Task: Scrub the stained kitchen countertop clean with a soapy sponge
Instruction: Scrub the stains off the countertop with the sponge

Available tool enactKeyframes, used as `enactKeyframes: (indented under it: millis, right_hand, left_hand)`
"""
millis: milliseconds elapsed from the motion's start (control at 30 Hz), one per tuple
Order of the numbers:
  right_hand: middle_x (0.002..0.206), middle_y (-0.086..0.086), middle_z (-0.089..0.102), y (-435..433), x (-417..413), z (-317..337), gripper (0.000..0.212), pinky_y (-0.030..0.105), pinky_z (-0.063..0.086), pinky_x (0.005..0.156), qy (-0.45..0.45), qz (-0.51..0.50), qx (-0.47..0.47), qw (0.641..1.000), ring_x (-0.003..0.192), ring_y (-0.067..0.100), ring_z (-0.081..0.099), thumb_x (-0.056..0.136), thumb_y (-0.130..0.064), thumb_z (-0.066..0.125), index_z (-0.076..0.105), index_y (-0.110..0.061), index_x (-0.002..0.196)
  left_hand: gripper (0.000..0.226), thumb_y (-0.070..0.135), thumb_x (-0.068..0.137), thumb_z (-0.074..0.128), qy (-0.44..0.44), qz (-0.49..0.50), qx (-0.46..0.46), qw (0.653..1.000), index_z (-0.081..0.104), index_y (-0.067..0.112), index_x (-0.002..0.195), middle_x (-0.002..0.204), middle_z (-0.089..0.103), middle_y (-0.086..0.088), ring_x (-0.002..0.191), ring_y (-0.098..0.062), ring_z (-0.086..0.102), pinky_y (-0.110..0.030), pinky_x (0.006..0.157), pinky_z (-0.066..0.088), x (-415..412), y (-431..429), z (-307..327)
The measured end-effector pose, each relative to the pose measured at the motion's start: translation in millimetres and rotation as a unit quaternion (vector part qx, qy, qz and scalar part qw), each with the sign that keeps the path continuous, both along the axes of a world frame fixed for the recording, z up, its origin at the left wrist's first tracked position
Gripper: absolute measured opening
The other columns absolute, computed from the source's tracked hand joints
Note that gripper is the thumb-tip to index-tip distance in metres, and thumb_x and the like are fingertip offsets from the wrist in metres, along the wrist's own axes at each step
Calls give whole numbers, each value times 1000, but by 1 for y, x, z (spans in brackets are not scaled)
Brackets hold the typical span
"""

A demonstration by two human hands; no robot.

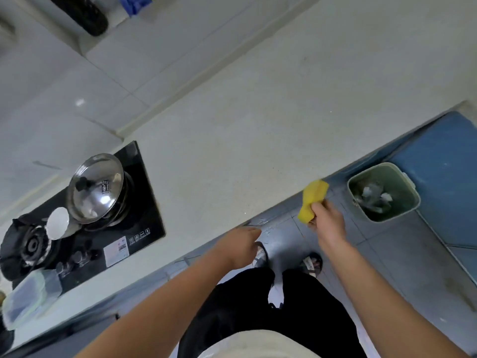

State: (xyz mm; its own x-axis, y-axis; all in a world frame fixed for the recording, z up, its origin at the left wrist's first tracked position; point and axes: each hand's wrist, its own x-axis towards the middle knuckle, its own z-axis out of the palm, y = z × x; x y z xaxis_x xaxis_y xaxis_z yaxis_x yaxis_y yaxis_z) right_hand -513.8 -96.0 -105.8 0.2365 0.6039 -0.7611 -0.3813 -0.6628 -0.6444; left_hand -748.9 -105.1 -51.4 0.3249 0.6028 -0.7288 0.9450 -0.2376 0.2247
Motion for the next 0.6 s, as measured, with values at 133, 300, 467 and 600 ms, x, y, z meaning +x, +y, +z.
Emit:
enactKeyframes:
  millis: [133,300,467,600]
  right_hand:
    - [97,-2,70,50,44,12,34,33,50,77,-287,73,105,949,86,18,62,83,-23,53,64,-28,115]
    - [105,13,65,109,22,-3,36,45,50,80,-469,230,138,841,99,38,58,79,-30,51,57,-21,113]
    - [107,20,60,69,-97,-15,64,44,47,79,-534,384,171,734,97,39,54,76,-19,62,49,-15,139]
    - [100,11,60,-4,-196,-12,70,42,47,80,-489,537,250,641,92,34,53,71,-23,60,50,-15,140]
  left_hand:
    - [39,18,100,49,25,33,-6,999,58,7,136,140,60,-13,129,-33,54,-39,104,45,-35,-16,1]
    - [44,18,100,49,30,77,0,997,57,14,143,145,58,-8,132,-30,52,-37,107,45,-79,-39,-6]
    - [44,22,102,50,4,147,16,989,55,18,146,148,55,-3,134,-25,53,-33,108,44,-113,-48,-8]
    - [43,16,96,52,-27,212,49,976,62,22,138,140,62,3,125,-21,59,-31,99,49,-148,-45,-10]
